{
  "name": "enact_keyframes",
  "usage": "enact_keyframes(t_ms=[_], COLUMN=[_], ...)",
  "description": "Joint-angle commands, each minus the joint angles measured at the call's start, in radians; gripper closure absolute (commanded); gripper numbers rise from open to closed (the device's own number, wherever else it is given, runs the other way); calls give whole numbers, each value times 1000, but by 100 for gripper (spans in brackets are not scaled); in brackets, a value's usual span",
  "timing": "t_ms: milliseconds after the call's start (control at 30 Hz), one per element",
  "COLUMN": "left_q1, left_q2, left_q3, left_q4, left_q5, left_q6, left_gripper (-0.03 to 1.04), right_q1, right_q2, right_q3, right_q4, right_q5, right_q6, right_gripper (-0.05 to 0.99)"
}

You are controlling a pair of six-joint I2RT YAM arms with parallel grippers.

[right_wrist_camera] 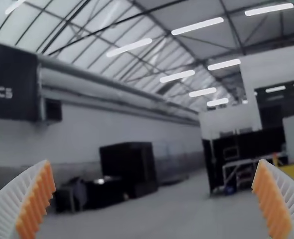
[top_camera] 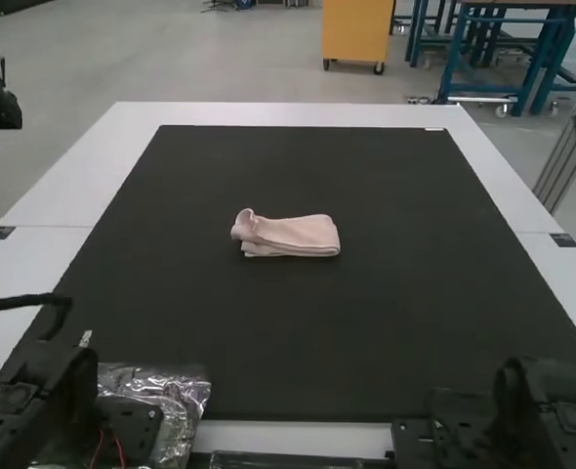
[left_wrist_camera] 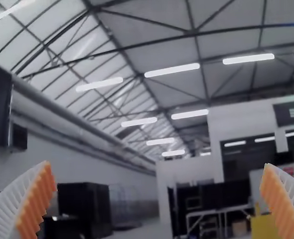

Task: Fold the towel.

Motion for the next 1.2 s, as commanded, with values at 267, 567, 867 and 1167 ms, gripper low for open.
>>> enact_keyframes(t_ms=[267,567,867,1167], left_q1=[5,5,2,11], left_q2=[-2,-2,-2,-2], left_q3=[-125,-442,-559,-559], left_q4=[49,367,259,63], left_q5=[-5,106,110,127], left_q6=[-108,-102,-232,-324], left_gripper=[5,5,5,5], right_q1=[-14,-11,-14,-35], right_q2=[-6,-6,-6,-8], right_q3=[-222,-587,-681,-753], right_q4=[165,481,394,218], right_q5=[196,56,-136,-36], right_q6=[-95,-215,-331,-544], right_gripper=[2,2,2,2])
